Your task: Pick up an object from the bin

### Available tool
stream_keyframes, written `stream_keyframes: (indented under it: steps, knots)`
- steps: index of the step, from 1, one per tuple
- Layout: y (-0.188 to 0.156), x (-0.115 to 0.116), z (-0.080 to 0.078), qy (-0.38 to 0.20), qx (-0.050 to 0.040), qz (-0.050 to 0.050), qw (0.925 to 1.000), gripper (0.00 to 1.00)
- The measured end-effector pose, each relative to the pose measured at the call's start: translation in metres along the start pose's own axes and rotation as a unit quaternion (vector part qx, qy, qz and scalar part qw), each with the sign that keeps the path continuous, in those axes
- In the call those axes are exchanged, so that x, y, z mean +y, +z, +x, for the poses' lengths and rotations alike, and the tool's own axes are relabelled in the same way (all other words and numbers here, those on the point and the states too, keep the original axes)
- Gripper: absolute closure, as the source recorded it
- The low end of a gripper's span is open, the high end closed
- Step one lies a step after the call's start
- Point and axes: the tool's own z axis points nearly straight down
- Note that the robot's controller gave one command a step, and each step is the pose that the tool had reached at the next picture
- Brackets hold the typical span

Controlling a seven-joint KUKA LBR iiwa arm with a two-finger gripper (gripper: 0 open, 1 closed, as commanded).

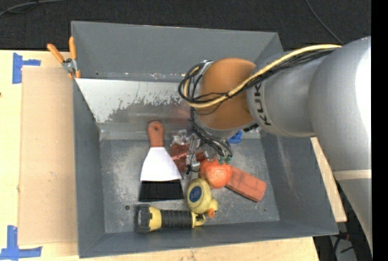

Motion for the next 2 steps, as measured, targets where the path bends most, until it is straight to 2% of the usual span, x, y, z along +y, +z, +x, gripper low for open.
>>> stream_keyframes:
  steps: [1,2]
  knots:
    - [0.0,0.0,0.0,0.0,0.0001,0.0,1.0,1.0]
    - [-0.036,0.001,0.001,0.001,0.0018,0.0,1.0,1.0]
